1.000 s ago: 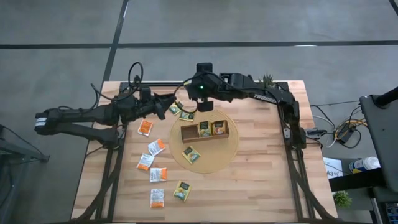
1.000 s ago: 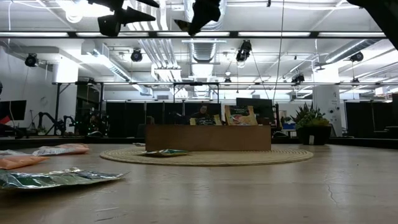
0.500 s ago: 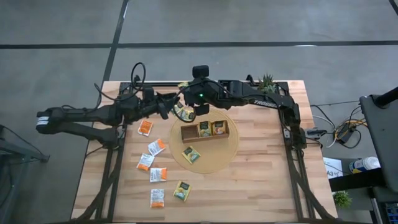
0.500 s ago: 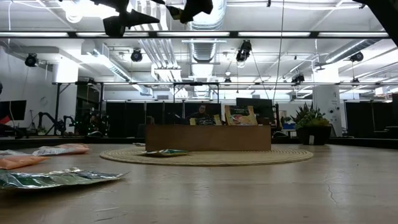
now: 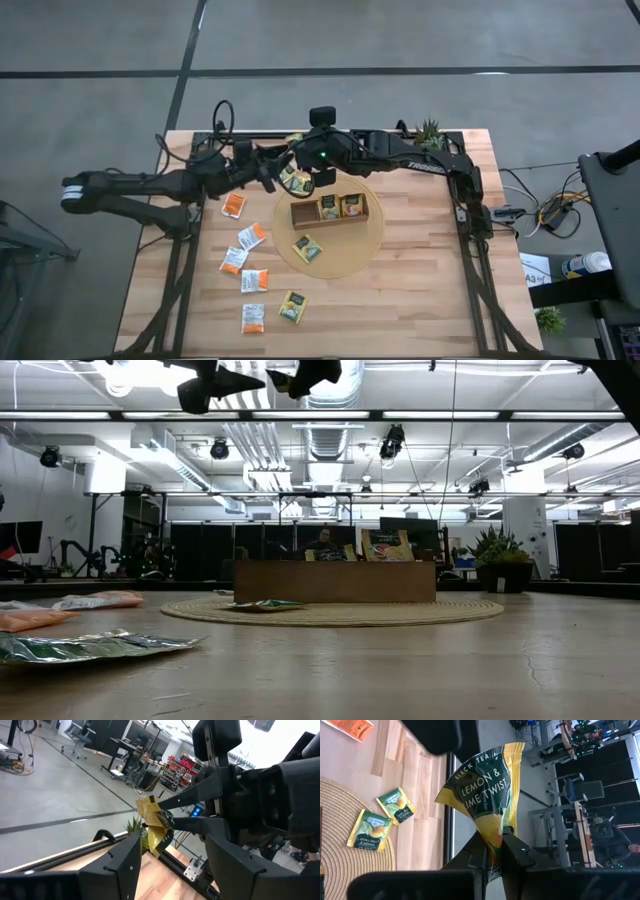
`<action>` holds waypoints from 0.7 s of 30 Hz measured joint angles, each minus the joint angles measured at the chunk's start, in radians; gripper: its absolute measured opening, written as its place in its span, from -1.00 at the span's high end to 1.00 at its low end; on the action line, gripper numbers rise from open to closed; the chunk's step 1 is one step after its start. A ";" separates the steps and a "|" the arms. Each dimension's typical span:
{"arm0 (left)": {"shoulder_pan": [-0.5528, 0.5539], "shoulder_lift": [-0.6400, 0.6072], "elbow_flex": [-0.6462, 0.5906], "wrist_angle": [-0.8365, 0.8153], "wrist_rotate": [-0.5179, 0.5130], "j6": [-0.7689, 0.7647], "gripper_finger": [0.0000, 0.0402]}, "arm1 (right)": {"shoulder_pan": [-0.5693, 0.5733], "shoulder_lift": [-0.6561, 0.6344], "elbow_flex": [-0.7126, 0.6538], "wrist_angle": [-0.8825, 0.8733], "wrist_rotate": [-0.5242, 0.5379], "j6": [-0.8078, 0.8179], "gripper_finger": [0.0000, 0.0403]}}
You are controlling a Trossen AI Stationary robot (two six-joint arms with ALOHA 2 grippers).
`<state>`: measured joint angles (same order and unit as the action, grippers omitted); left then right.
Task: Pick & Place Tea
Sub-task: Put the yellow tea bag into the middle section of the wooden organizer
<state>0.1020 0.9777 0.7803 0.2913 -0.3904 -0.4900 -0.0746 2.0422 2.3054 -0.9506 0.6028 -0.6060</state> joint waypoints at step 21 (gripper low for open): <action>0.000 0.048 0.000 0.061 0.006 0.027 0.23 | 0.027 0.003 -0.006 0.012 -0.035 -0.030 0.89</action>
<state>0.1024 1.0252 0.7803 0.3524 -0.3848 -0.4625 -0.0475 2.0453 2.2993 -0.9388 0.5678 -0.6361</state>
